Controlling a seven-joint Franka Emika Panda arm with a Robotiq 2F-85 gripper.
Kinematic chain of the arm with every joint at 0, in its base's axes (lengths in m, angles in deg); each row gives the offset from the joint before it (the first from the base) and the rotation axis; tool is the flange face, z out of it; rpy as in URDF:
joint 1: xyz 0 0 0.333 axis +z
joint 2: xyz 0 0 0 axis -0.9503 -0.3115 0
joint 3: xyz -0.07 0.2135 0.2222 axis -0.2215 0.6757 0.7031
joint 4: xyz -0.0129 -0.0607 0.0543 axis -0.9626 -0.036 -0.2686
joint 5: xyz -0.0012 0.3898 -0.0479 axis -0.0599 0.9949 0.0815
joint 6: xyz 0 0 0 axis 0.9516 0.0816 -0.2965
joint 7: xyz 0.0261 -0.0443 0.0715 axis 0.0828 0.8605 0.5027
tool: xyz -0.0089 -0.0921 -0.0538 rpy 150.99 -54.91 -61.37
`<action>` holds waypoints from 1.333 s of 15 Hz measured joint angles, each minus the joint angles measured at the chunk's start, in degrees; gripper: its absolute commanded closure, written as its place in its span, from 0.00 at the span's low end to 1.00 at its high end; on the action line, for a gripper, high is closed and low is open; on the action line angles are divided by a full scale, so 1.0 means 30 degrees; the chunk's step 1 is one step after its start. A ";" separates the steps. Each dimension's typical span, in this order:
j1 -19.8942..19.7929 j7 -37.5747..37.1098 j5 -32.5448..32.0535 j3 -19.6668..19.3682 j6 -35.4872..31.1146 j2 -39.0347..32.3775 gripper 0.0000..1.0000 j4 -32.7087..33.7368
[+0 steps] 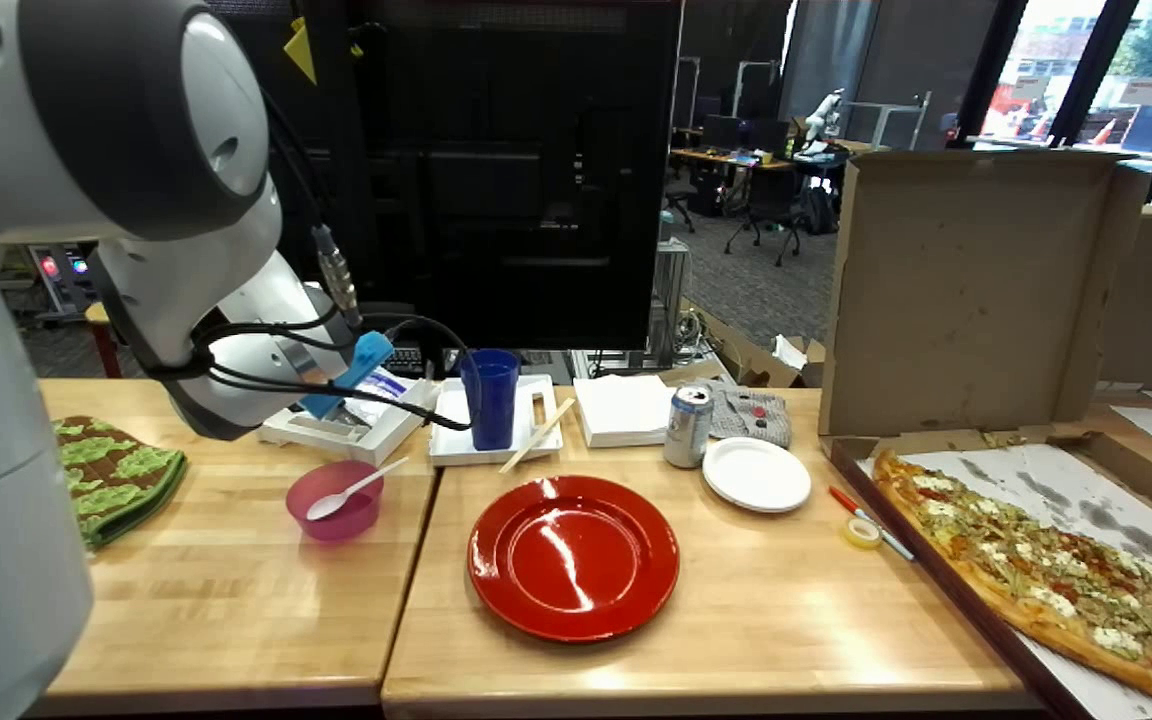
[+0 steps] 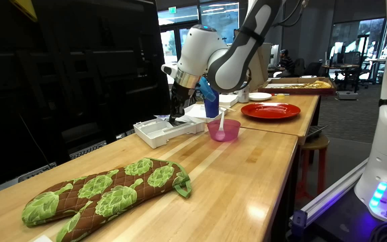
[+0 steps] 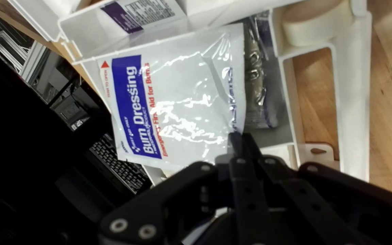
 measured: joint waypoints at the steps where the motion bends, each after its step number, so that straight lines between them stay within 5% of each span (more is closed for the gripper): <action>1: 0.0001 -0.0001 -0.0066 -0.0020 -0.0115 0.0002 1.00 -0.0012; 20: 0.0731 -0.5475 -0.6840 -0.1584 -0.2402 0.3738 1.00 -0.1464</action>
